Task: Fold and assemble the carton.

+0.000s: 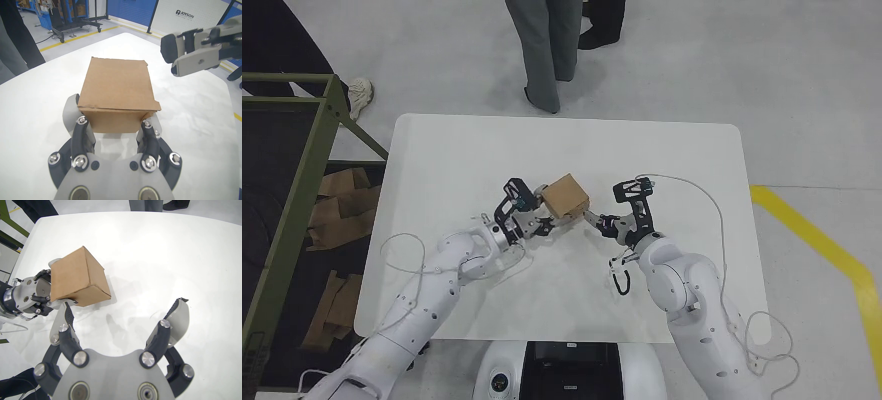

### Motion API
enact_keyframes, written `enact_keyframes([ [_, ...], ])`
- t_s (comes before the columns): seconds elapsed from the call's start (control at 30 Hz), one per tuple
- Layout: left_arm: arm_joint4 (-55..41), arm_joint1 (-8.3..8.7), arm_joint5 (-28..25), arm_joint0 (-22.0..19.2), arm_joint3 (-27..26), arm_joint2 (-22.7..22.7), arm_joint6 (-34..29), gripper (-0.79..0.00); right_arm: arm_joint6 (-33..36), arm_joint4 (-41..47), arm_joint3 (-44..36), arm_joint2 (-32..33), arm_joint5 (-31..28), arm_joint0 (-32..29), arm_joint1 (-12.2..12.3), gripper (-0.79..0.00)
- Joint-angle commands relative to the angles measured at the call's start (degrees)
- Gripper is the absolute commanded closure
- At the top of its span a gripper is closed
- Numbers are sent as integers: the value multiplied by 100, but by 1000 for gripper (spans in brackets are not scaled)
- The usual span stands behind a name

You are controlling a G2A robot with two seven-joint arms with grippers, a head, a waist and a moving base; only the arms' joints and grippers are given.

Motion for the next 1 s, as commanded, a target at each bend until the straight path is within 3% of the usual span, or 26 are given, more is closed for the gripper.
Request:
enact_keyframes([
  [0.0,-115,31,-91,77,-133,-144,-53,-166,0,0,0,0,0,0,0,-785],
  [0.03,-185,46,-134,122,-208,-213,-91,-114,0,0,0,0,0,0,0,-785],
  [0.3,-638,150,-423,436,-857,-695,-520,0,0,0,0,0,0,0,0,-785],
  [0.63,-1013,211,-550,625,-1436,-998,-1068,0,-582,-51,-306,424,-195,-444,94,-785],
  [0.97,-1169,226,-825,636,-1811,-931,-1497,0,-854,-23,-826,1015,-315,-1059,196,-785],
])
